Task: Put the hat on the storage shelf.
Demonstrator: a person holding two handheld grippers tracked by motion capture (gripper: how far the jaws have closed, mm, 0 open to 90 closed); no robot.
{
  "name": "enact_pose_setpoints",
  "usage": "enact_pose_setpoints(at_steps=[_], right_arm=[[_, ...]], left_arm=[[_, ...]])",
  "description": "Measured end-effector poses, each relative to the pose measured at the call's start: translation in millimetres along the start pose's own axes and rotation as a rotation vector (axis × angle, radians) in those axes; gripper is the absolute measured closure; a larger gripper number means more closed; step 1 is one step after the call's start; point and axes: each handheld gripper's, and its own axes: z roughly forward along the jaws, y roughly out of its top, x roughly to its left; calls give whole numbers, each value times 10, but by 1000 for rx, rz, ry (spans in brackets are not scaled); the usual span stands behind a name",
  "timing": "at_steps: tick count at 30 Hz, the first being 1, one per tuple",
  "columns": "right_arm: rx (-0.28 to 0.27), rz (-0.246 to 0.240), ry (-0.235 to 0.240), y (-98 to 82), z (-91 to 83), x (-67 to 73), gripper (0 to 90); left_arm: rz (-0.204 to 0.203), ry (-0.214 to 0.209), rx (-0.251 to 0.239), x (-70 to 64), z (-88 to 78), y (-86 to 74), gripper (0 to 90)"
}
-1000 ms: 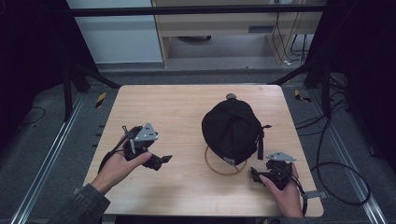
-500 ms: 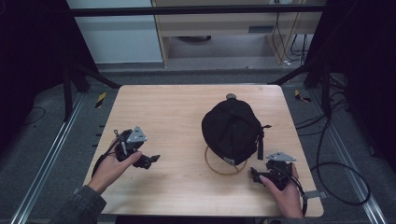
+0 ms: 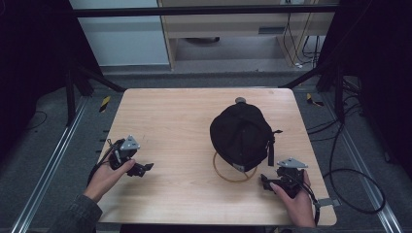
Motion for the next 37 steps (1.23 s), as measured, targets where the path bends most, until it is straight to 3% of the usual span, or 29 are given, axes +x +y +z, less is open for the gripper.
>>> enact_pose_setpoints(at_steps=[6,12,16,25,27,30,37], right_arm=[[-1,-2,-1,-2,0,0,7],[0,2,1,-1,-2,2,7],[0,-1,0,-2,-3,0,7],[0,0,-1,-2,-3,2,7],[0,1,-1,-2,-3,2,7],[1,2,-2,-2,-4,4,6],[0,-2,-6,-1,-2,3,6]], left_arm=[[-7,13,17,31,80,-130,44],[-29,-1,9,56,135,-200,37],[-17,39,-21,54,122,-202,40],[-38,-2,16,12,294,-288,35],[-63,-24,4,2,338,-329,6],[-79,-15,-61,-10,345,-401,0],[-86,-8,-61,-26,318,-432,0]])
